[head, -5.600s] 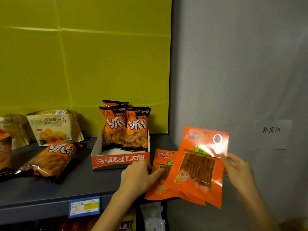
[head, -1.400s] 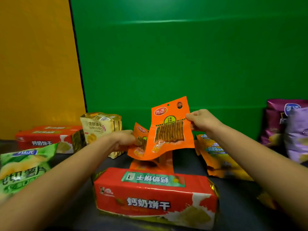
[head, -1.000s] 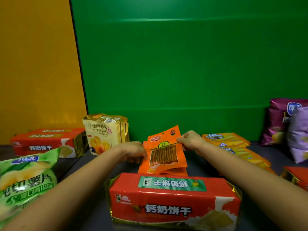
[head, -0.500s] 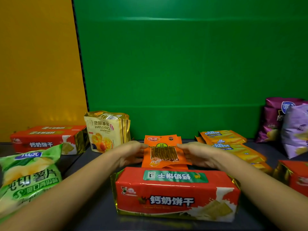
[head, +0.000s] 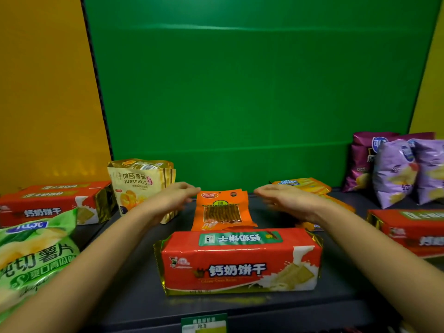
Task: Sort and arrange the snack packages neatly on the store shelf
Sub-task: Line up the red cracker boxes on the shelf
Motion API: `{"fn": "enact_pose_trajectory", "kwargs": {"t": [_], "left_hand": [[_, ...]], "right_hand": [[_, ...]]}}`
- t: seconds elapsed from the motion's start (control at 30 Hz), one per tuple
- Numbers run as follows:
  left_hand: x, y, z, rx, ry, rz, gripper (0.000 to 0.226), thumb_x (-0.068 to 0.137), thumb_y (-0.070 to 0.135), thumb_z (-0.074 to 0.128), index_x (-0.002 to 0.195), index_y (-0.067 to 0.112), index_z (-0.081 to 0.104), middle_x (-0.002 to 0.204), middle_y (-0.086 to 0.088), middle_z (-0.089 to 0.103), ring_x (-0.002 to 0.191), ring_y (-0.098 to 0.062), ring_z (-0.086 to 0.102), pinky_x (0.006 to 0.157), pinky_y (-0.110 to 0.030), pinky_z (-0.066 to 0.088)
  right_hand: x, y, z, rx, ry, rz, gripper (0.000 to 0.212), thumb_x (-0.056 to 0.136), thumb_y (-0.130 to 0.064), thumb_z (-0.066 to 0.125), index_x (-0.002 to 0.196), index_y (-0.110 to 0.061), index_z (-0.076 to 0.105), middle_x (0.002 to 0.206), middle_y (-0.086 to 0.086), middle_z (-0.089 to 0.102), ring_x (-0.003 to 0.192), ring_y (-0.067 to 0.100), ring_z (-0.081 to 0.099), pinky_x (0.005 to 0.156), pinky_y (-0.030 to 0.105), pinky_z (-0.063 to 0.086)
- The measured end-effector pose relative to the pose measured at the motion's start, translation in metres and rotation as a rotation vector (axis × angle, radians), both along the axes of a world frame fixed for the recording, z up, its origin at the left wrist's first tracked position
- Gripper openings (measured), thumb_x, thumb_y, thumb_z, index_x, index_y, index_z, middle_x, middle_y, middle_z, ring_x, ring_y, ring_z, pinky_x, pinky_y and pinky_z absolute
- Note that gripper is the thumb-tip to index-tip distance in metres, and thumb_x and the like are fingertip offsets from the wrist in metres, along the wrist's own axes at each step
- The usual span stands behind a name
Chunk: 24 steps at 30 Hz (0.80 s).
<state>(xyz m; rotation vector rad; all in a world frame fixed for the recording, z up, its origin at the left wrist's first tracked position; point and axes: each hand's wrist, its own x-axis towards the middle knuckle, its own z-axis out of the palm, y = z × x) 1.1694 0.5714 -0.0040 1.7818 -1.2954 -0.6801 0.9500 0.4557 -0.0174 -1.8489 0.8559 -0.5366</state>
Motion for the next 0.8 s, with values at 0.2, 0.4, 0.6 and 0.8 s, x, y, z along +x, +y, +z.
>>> {"fn": "enact_pose_trajectory", "kwargs": {"t": [0.2, 0.4, 0.6, 0.8], "left_hand": [[-0.035, 0.041, 0.031, -0.239, -0.34, -0.236, 0.025, 0.087, 0.045, 0.051, 0.097, 0.025, 0.061, 0.105, 0.004, 0.067, 0.097, -0.01, 0.062, 0.092, -0.028, 0.046], [-0.084, 0.059, 0.025, -0.077, -0.675, -0.432, 0.089, 0.046, 0.094, 0.032, 0.111, 0.038, 0.054, 0.108, 0.032, 0.055, 0.095, 0.017, 0.053, 0.076, -0.002, 0.042], [-0.104, 0.056, 0.01, 0.149, -0.814, -0.455, 0.083, 0.045, 0.086, 0.056, 0.116, 0.047, 0.04, 0.107, 0.029, 0.052, 0.096, 0.011, 0.052, 0.086, -0.012, 0.045], [-0.121, 0.05, -0.002, 0.262, -1.065, -0.296, 0.109, 0.046, 0.078, 0.058, 0.139, 0.034, 0.022, 0.136, 0.016, 0.044, 0.115, -0.003, 0.043, 0.099, -0.021, 0.035]], "right_hand": [[-0.077, 0.011, 0.03, -0.447, -0.046, -0.12, 0.021, 0.094, -0.01, 0.046, 0.108, -0.022, 0.056, 0.114, -0.004, 0.057, 0.107, 0.007, 0.051, 0.097, 0.02, 0.038], [-0.171, 0.014, 0.044, -0.572, 0.017, -0.189, 0.021, 0.093, -0.014, 0.049, 0.113, -0.017, 0.055, 0.109, -0.007, 0.059, 0.08, -0.026, 0.053, 0.074, -0.002, 0.04], [-0.25, 0.005, 0.032, -0.496, 0.385, -0.187, 0.067, 0.059, -0.074, 0.061, 0.117, -0.044, 0.047, 0.126, -0.014, 0.051, 0.113, 0.004, 0.053, 0.094, 0.022, 0.04], [-0.275, -0.017, 0.01, -0.542, 0.702, -0.051, 0.109, 0.041, -0.068, 0.069, 0.135, -0.024, 0.034, 0.127, -0.008, 0.049, 0.108, 0.006, 0.052, 0.092, 0.014, 0.042]]}}
